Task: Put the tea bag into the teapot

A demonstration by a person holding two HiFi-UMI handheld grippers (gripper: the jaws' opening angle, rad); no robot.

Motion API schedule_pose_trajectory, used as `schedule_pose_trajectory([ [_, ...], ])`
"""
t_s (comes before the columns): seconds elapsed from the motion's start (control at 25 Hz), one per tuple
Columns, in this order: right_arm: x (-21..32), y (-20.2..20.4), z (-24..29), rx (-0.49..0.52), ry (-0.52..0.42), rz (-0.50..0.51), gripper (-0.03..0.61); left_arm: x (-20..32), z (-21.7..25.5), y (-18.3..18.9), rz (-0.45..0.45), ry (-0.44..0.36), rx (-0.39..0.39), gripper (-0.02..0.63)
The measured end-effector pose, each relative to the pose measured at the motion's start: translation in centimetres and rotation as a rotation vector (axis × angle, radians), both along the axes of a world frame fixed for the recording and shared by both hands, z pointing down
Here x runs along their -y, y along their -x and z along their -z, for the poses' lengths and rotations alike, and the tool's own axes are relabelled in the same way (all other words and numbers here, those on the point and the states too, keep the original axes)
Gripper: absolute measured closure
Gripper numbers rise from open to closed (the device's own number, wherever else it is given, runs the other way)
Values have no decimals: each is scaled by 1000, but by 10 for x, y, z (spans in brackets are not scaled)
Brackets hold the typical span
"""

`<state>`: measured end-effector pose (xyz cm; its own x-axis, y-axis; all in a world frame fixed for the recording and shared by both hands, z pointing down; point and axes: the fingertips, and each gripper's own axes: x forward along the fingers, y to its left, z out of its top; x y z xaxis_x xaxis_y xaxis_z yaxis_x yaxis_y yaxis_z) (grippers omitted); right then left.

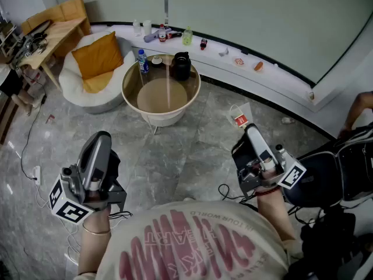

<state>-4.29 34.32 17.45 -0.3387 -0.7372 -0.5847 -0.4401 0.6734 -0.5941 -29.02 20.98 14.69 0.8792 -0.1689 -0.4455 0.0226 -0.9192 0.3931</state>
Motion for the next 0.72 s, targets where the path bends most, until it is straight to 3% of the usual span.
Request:
schedule_pose_trajectory([
  [0.44, -2, -4, -2, -14, -2, 13, 572, -2, 1, 0, 21, -15, -3, 601],
  [0.72, -16, -31, 9, -46, -32, 69, 571, -15, 10, -14, 75, -55, -14, 601],
])
